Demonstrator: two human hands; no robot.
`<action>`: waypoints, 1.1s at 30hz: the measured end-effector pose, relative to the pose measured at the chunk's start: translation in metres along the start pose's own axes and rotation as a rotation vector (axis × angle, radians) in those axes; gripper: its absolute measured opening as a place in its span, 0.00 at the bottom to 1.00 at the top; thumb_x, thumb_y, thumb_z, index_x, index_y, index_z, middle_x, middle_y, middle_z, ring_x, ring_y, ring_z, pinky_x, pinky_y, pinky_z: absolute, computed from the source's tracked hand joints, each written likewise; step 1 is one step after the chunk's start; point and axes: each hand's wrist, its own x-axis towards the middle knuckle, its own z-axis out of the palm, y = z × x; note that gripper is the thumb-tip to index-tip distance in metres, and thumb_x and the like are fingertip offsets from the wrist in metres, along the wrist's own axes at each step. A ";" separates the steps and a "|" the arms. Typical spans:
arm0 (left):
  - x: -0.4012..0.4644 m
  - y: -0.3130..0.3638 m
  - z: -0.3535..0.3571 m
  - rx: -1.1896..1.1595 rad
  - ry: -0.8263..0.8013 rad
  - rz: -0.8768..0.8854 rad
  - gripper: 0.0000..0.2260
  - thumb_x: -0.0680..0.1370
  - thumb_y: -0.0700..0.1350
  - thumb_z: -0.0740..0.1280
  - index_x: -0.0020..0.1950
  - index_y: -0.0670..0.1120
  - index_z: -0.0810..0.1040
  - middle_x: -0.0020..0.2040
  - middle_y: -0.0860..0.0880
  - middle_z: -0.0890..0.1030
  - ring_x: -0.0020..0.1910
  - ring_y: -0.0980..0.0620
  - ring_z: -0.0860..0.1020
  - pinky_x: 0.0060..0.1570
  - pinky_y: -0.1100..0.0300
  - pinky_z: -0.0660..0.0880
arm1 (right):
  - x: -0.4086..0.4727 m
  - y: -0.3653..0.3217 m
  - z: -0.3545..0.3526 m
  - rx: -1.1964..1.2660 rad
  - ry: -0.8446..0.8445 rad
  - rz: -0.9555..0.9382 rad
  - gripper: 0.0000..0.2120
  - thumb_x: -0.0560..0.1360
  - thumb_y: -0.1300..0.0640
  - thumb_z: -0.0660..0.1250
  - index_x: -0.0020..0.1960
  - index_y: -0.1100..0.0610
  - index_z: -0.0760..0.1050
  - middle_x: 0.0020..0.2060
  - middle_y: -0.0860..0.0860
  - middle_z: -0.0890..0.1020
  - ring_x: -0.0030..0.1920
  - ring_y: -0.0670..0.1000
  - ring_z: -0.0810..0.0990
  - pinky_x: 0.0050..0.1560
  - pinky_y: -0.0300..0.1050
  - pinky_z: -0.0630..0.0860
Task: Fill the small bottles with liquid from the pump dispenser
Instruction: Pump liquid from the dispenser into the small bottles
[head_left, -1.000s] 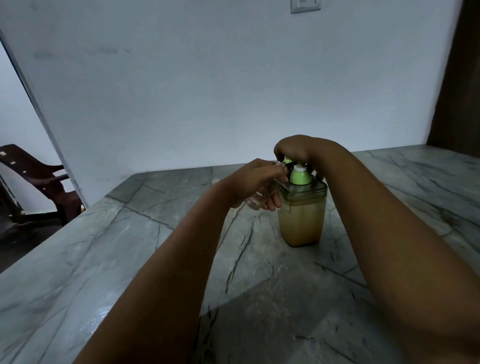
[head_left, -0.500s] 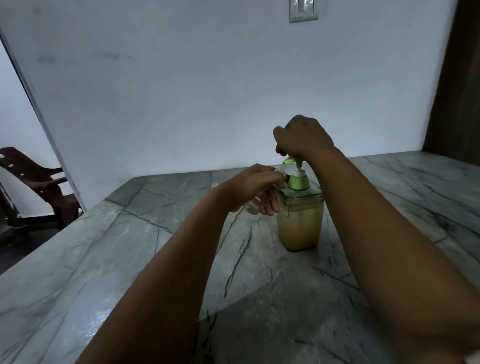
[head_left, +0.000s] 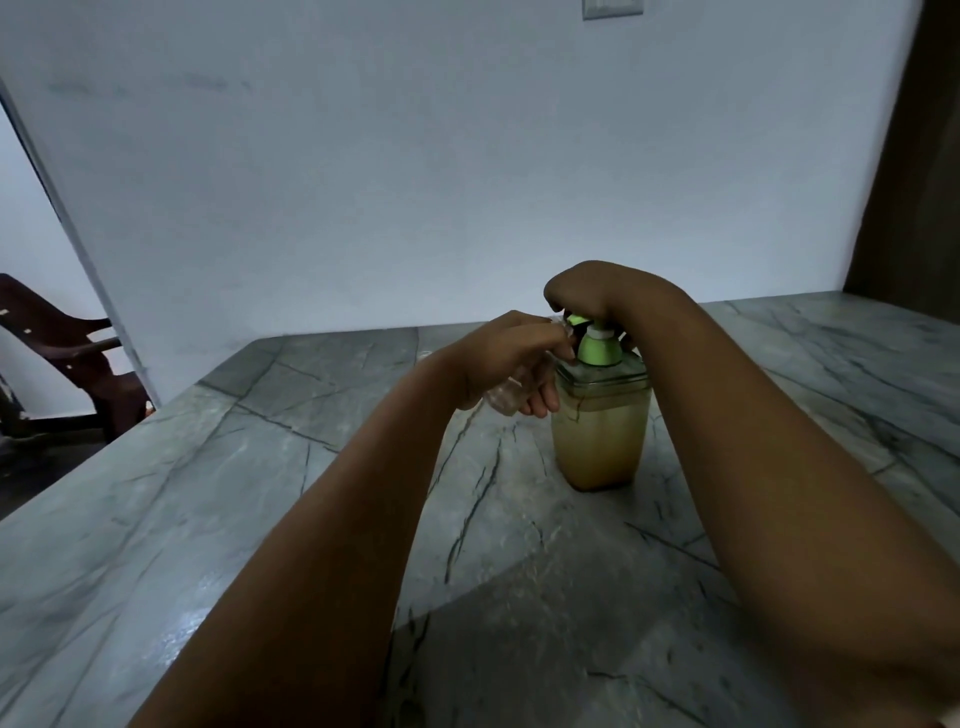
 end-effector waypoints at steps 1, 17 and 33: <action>0.000 0.000 0.000 0.006 0.000 -0.002 0.11 0.77 0.41 0.60 0.36 0.43 0.77 0.34 0.37 0.80 0.28 0.44 0.78 0.32 0.60 0.75 | 0.001 0.000 -0.001 0.044 0.029 -0.010 0.09 0.78 0.65 0.51 0.40 0.65 0.61 0.32 0.55 0.61 0.30 0.52 0.59 0.35 0.43 0.69; -0.005 0.005 0.003 -0.002 0.034 -0.029 0.08 0.78 0.38 0.58 0.42 0.40 0.75 0.35 0.35 0.78 0.27 0.45 0.77 0.29 0.61 0.75 | 0.000 0.001 0.003 0.179 0.029 -0.006 0.11 0.77 0.62 0.52 0.36 0.59 0.65 0.36 0.59 0.68 0.30 0.52 0.62 0.34 0.39 0.61; -0.002 0.001 0.001 0.020 0.029 -0.010 0.09 0.78 0.39 0.59 0.40 0.42 0.76 0.35 0.35 0.79 0.28 0.44 0.77 0.32 0.60 0.75 | 0.013 0.006 0.005 0.196 0.005 -0.046 0.15 0.73 0.60 0.59 0.30 0.57 0.59 0.28 0.55 0.64 0.27 0.51 0.60 0.29 0.39 0.59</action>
